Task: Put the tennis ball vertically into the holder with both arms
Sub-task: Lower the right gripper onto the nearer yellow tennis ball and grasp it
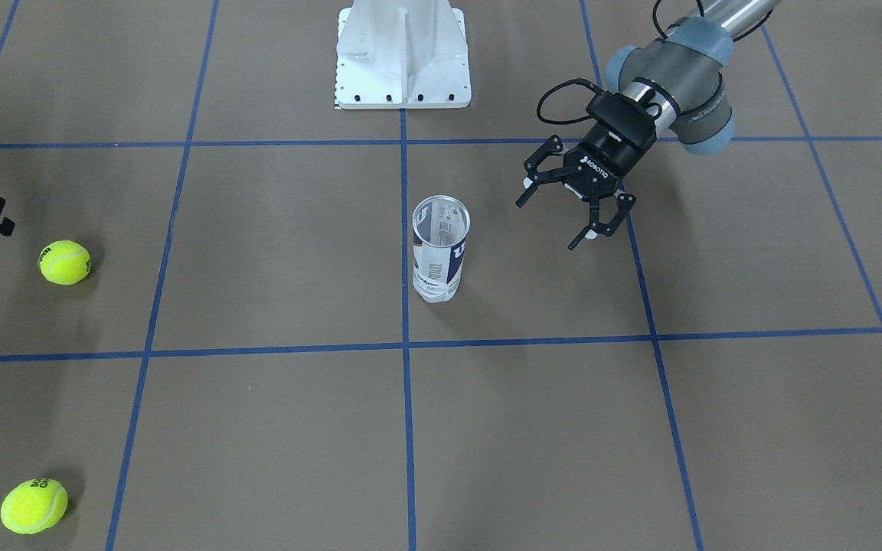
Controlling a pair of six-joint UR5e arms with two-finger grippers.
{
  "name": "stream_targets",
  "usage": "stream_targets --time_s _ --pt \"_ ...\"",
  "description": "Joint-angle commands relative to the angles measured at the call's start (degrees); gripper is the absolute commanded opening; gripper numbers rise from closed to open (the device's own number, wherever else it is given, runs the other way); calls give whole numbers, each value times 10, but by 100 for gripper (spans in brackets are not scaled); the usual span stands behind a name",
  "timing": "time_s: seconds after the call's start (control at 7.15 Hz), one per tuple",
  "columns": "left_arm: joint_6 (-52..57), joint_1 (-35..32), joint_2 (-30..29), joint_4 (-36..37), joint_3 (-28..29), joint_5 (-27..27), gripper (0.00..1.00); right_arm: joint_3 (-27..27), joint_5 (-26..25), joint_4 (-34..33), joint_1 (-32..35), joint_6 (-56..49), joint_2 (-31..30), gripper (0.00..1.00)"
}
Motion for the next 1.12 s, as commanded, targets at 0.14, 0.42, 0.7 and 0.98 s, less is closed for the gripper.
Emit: stream_targets --time_s 0.14,0.42,0.7,0.98 --pt "0 0 1 -1 14 -2 99 -33 -36 5 -58 11 45 100" --pt "1 0 -5 -1 17 -2 99 -50 -57 7 -78 6 48 100" --pt "1 0 -5 -1 18 -2 99 -70 -64 7 -81 -5 48 100" --pt "3 0 -5 -1 18 -2 99 -84 -75 6 -97 -8 57 100"
